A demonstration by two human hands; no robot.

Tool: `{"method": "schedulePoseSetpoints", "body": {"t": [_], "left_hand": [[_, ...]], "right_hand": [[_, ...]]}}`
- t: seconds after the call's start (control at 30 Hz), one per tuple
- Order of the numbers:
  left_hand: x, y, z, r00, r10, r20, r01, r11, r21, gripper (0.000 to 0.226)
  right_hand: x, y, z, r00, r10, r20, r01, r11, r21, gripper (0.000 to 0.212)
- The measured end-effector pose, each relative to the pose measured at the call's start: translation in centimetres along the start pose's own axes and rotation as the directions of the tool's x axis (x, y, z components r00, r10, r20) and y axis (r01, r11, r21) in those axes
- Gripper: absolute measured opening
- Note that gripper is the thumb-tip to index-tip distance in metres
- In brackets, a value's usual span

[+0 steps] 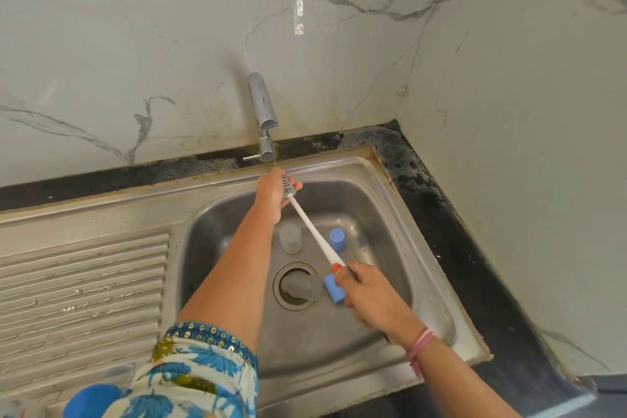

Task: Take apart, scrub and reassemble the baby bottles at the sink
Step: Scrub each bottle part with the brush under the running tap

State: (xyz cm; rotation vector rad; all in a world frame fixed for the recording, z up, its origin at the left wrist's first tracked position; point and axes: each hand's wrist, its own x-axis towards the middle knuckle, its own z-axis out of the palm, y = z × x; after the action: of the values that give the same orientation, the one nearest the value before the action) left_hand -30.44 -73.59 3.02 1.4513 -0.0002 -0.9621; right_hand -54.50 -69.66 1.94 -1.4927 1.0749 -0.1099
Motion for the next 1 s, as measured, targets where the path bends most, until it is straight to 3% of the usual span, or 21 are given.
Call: {"method": "schedulePoseSetpoints", "body": {"t": [0.07,0.13,0.2,0.27,0.3,0.33,0.37,0.4,0.43,0.47,0.5,0.53,0.57,0.6,0.63,0.7,0.8,0.87,0.9,0.93,1.0], "left_hand": [[-0.1,-0.6,-1.0,0.987,0.001,0.158,0.025,0.986,-0.165,0.016],[-0.3,-1.4,-1.9,0.953,0.026,0.301,0.112,0.895,-0.432,0.018],[-0.4,-1.9,-2.1,0.941,0.059,0.332,0.156,0.797,-0.584,0.018],[-0.5,-1.5,-1.5,0.964,0.018,0.265,0.101,0.898,-0.428,0.018],[-0.3,-1.2,-1.0,0.979,-0.004,0.202,0.056,0.967,-0.25,0.019],[-0.2,-1.0,-0.6,0.991,-0.018,0.134,0.026,0.998,-0.061,0.021],[-0.3,-0.7,-0.2,0.998,-0.019,0.06,0.014,0.997,0.075,0.024],[-0.4,-0.5,0.1,1.0,-0.007,-0.001,0.007,0.991,0.131,0.027],[-0.1,-0.6,0.1,0.999,0.006,-0.033,-0.002,0.992,0.125,0.026],[0.1,-0.6,0.2,0.999,0.004,-0.032,-0.002,0.998,0.067,0.022],[0.2,-0.6,0.2,1.0,-0.004,-0.004,0.004,1.0,-0.004,0.017],[0.3,-0.6,0.1,0.999,-0.006,0.039,0.009,0.998,-0.068,0.013],[0.3,-0.7,-0.1,0.997,-0.008,0.082,0.017,0.994,-0.109,0.013],[0.3,-0.8,-0.3,0.992,-0.005,0.126,0.023,0.99,-0.141,0.014],[0.2,-0.9,-0.6,0.984,0.002,0.177,0.03,0.984,-0.177,0.016],[-0.1,-1.4,-1.1,0.951,0.019,0.307,0.084,0.944,-0.318,0.021],[-0.7,-1.8,-1.1,0.898,0.097,0.43,0.174,0.819,-0.547,0.029],[-0.7,-1.6,-0.6,0.915,0.068,0.397,0.181,0.81,-0.557,0.033],[-0.6,-1.5,-0.2,0.937,0.025,0.348,0.176,0.828,-0.533,0.035],[-0.5,-1.3,0.1,0.958,-0.024,0.285,0.17,0.849,-0.501,0.035],[-0.1,-1.0,0.5,0.982,-0.09,0.167,0.151,0.903,-0.402,0.037]], "right_hand": [[0.0,0.0,-1.3,0.913,0.158,0.376,-0.325,0.839,0.437,0.036],[-0.1,0.1,-2.2,0.77,0.089,0.631,-0.531,0.638,0.558,0.035],[-0.3,0.3,-2.2,0.746,0.049,0.664,-0.543,0.621,0.565,0.034],[-0.3,0.2,-1.8,0.828,0.1,0.551,-0.443,0.719,0.535,0.034],[-0.3,0.0,-1.4,0.903,0.114,0.415,-0.308,0.844,0.439,0.034],[-0.4,-0.2,-1.2,0.967,0.087,0.239,-0.136,0.971,0.196,0.035],[-0.4,-0.1,-1.0,0.998,0.006,0.067,0.007,0.981,-0.191,0.034],[-0.3,0.3,-0.8,0.993,-0.104,-0.048,0.061,0.833,-0.549,0.031],[-0.3,0.5,-0.7,0.969,-0.212,-0.124,0.047,0.656,-0.754,0.032],[-0.3,0.6,-0.6,0.941,-0.286,-0.182,0.024,0.592,-0.805,0.033],[-0.3,0.6,-0.5,0.936,-0.293,-0.193,0.042,0.639,-0.768,0.032],[-0.2,0.6,-0.5,0.953,-0.249,-0.17,0.091,0.775,-0.626,0.03],[-0.1,0.5,-0.7,0.979,-0.164,-0.118,0.113,0.928,-0.354,0.031],[0.0,0.5,-1.0,0.998,-0.055,-0.021,0.054,0.998,-0.017,0.032],[-0.2,0.5,-1.2,0.991,0.047,0.129,-0.079,0.963,0.258,0.032],[-0.7,0.8,-1.9,0.878,0.083,0.472,-0.357,0.771,0.528,0.029],[-0.7,1.6,-2.4,0.654,-0.085,0.751,-0.649,0.447,0.616,0.026],[-0.8,1.3,-2.5,0.637,-0.083,0.766,-0.682,0.401,0.611,0.026],[-0.9,0.9,-2.6,0.677,-0.028,0.736,-0.641,0.469,0.607,0.025],[-0.9,0.5,-2.7,0.757,0.058,0.651,-0.543,0.61,0.577,0.027],[-1.0,-0.3,-2.4,0.932,0.168,0.321,-0.27,0.913,0.306,0.035]]}}
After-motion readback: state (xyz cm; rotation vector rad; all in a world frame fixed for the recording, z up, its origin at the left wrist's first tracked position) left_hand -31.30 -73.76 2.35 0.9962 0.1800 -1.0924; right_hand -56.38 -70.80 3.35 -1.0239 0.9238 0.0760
